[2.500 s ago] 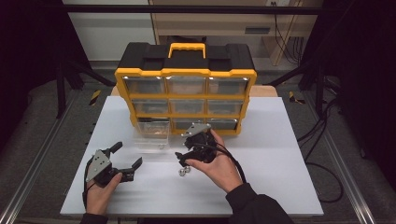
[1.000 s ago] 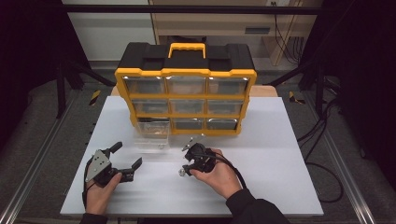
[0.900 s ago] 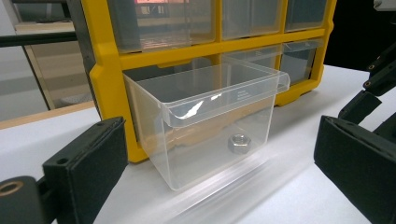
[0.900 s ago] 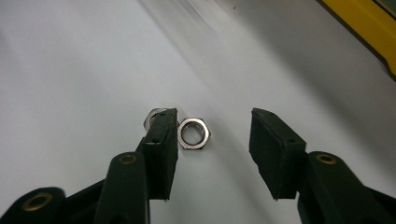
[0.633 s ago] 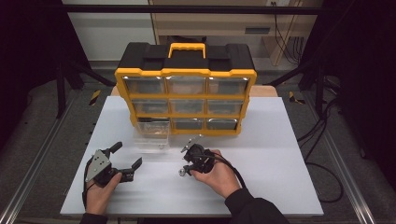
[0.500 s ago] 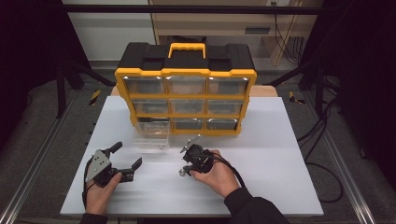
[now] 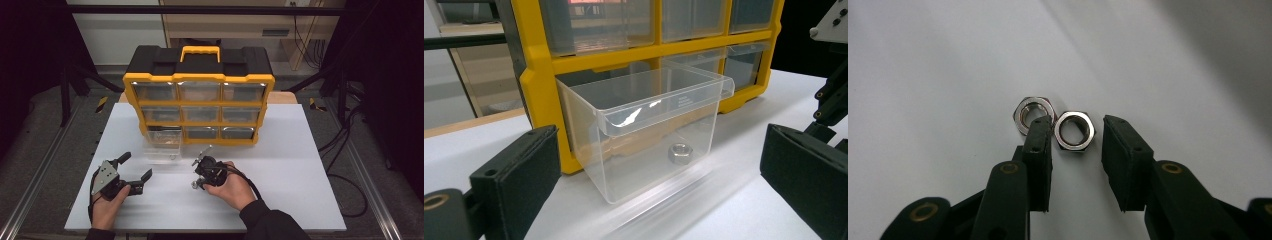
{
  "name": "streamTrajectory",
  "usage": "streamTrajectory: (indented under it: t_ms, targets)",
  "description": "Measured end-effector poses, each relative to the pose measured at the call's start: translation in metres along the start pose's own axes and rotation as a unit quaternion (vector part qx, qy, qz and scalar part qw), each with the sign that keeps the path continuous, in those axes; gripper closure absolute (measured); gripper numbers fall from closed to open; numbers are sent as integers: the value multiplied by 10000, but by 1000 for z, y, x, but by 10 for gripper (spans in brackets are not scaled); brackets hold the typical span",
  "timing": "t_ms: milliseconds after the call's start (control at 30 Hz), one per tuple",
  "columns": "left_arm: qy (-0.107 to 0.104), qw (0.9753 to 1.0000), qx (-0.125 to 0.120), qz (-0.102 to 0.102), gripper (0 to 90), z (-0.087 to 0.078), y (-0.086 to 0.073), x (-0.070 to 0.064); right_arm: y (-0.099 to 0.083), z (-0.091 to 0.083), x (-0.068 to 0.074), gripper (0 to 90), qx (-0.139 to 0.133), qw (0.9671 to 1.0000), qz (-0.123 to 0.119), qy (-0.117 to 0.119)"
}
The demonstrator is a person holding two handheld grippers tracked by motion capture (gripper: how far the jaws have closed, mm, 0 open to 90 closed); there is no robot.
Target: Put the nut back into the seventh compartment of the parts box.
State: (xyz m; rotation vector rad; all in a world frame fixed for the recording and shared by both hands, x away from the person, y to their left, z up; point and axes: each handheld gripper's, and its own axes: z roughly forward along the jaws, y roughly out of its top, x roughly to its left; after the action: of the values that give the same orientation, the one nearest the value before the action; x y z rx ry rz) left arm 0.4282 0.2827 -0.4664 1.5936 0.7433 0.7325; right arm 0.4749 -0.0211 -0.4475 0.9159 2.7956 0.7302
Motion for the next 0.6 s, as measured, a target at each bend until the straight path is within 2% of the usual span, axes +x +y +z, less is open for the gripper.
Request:
streamTrajectory:
  t_ms: [433, 600]
  targets:
    - [15, 10000, -6, -11, 27, -1, 0, 1, 2, 4, -2, 676, 43, 10000, 28, 11]
    - [13, 10000, -7, -12, 26, -1, 0, 1, 3, 6, -6, 695, 85, 9998, 157, -28]
